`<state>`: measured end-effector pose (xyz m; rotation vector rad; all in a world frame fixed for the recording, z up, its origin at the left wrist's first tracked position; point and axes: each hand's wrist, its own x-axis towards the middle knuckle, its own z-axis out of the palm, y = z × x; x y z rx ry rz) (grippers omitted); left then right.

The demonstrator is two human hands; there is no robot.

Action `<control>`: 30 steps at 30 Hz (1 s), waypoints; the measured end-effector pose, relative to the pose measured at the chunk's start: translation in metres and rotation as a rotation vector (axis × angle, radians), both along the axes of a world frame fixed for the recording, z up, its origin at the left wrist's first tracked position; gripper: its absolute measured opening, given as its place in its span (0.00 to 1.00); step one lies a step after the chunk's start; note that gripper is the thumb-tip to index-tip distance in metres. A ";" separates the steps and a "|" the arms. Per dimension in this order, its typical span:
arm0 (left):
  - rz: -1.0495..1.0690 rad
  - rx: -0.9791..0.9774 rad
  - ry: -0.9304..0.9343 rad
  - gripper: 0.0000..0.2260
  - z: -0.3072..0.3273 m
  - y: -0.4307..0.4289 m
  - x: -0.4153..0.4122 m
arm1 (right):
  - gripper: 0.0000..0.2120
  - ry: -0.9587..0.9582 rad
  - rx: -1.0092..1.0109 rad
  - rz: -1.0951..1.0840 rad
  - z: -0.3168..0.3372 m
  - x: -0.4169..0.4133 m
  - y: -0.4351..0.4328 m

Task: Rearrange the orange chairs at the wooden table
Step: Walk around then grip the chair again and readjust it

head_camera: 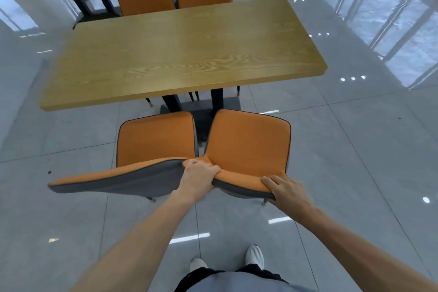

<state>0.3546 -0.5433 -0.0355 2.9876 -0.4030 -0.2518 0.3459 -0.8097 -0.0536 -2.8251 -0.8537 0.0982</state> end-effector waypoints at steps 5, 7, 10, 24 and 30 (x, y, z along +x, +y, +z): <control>0.116 -0.026 -0.022 0.08 -0.005 -0.038 -0.026 | 0.27 -0.041 0.062 0.115 -0.002 0.012 -0.038; 0.144 -0.006 -0.010 0.10 -0.004 -0.050 -0.032 | 0.28 -0.067 0.070 0.163 0.000 0.020 -0.048; 0.204 -0.025 -0.031 0.15 -0.001 -0.064 -0.034 | 0.30 -0.116 0.094 0.229 0.000 0.035 -0.058; 0.321 -0.019 -0.125 0.23 -0.004 -0.062 0.017 | 0.21 -0.216 0.155 0.312 -0.009 0.111 -0.048; 0.304 0.017 -0.160 0.22 0.001 -0.057 0.048 | 0.25 -0.189 0.136 0.305 -0.006 0.143 -0.045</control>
